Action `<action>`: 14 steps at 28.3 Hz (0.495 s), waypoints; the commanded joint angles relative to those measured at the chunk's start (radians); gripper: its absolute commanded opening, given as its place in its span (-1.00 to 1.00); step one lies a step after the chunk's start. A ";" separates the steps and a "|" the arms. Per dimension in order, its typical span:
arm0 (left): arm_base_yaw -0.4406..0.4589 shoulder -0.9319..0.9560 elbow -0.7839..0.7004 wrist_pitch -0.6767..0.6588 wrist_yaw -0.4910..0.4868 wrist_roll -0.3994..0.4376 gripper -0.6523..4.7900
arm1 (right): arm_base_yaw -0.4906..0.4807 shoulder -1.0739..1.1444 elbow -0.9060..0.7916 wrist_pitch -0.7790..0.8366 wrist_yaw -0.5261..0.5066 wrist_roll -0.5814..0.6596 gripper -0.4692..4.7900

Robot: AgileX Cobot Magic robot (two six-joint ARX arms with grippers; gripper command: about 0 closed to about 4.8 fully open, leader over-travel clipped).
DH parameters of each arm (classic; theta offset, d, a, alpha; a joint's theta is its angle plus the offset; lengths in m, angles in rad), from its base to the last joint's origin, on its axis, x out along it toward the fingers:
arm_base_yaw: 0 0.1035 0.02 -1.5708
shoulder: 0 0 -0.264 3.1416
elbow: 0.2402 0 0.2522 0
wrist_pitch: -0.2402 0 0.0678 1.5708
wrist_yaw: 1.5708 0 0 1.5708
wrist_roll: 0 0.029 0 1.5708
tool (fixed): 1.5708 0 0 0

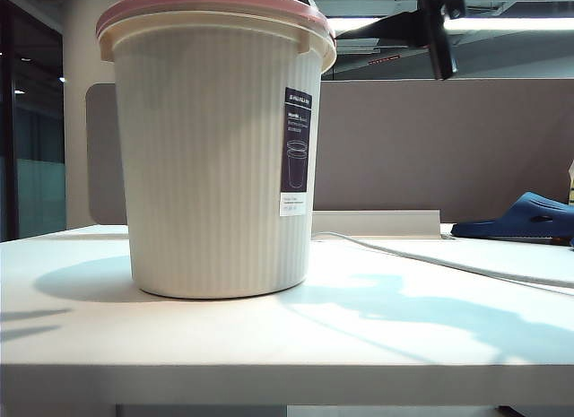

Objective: Open the ring lid of the trash can, pull out the black garbage bag inside, and place it on the table.

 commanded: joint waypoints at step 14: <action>-0.046 0.006 0.005 0.013 -0.190 0.037 0.00 | 0.027 0.005 0.003 0.096 -0.013 0.074 0.02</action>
